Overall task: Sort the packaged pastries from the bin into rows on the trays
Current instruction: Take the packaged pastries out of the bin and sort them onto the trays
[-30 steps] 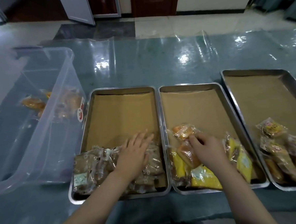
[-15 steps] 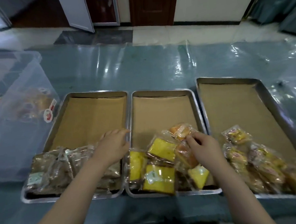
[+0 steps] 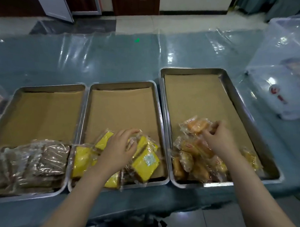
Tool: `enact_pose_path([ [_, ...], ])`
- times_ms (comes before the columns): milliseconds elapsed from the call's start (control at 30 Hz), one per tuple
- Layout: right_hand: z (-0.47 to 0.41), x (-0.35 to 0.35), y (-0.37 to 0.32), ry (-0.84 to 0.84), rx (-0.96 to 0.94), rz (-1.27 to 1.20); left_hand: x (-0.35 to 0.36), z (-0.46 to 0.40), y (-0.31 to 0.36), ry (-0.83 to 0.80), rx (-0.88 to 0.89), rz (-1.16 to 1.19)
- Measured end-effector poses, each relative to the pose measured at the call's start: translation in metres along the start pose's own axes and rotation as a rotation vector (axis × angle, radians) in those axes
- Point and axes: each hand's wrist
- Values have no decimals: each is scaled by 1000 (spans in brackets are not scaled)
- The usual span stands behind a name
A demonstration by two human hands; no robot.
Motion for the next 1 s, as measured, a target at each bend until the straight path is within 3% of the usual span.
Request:
enact_pose_path([
  [67,-12,14,21,-44,-2,70,9,2,5,-11,3,1],
  [200,-19,41,46,-96,-137,560,18,5,9,-37,-7,-35],
  [333,-25,39,42,-69,-182,697,18,2,9,-33,-22,-44],
  [533,-25,31,32,-70,-130,612,8,4,4,-5,-46,-31],
  [700,-17,12,-3,32,-87,452,-20,13,-10,38,-50,-21],
  [1000,40,48,-131,70,-321,274,-121,45,-54,103,-61,49],
])
Point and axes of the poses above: each hand's wrist, its own z-axis away from the middle knuckle, its own x-axis out of the palm, y = z × x, and after that the axes turned 12 degrees about z, right-handed
